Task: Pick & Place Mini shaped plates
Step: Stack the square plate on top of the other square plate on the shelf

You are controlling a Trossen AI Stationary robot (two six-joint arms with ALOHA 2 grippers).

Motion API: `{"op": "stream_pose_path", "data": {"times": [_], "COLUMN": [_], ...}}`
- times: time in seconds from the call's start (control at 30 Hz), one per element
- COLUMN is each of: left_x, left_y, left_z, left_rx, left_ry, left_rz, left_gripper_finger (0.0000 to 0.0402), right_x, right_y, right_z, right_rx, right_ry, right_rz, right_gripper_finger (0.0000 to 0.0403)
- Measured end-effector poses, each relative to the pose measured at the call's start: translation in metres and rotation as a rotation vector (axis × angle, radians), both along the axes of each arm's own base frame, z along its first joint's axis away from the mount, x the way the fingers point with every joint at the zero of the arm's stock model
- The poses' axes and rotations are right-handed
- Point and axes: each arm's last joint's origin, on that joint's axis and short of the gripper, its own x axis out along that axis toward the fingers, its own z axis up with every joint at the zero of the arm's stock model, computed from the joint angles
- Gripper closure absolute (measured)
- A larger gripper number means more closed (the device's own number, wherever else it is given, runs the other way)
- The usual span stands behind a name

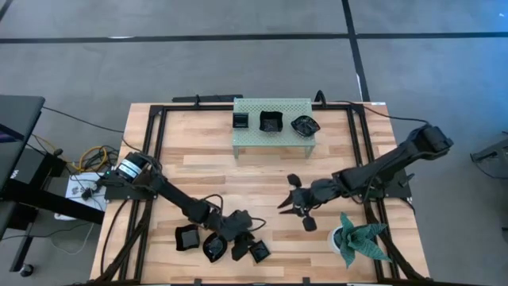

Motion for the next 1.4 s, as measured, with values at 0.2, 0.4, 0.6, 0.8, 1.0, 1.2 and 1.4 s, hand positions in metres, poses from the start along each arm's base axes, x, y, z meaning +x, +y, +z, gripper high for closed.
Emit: {"op": "stream_pose_path", "data": {"times": [0.2,0.4,0.6,0.8,1.0,1.2,1.4], "left_x": [-0.003,-0.006,-0.009,-0.012,-0.014,-0.013,-0.012], "left_y": [-0.004,-0.006,-0.011,-0.017,-0.025,-0.025,-0.022], "left_z": [-0.002,-0.005,-0.005,-0.007,-0.021,-0.020,-0.019], "left_rx": [-0.030,-0.022,-0.025,-0.047,-0.052,-0.008,-0.012], "left_ry": [0.014,0.028,0.033,0.043,0.051,0.012,0.010], "left_rz": [0.064,0.099,0.098,0.120,0.138,0.148,0.153], "left_gripper_finger": [0.0293,0.0293,0.0293,0.0293,0.0293,0.0293,0.0311], "right_x": [0.003,0.007,0.006,0.001,-0.004,-0.005,-0.003], "right_y": [0.011,0.024,0.037,0.046,0.055,0.057,0.055], "right_z": [-0.014,-0.027,-0.033,-0.032,-0.031,-0.031,-0.031], "right_rx": [0.016,0.012,0.023,0.051,0.054,0.055,0.055], "right_ry": [0.045,0.052,0.046,0.053,0.046,0.044,0.044], "right_rz": [0.017,0.053,0.090,0.114,0.149,0.156,0.149], "right_gripper_finger": [0.0327,0.0327,0.0327,0.0327,0.0327,0.0327,0.0327]}}
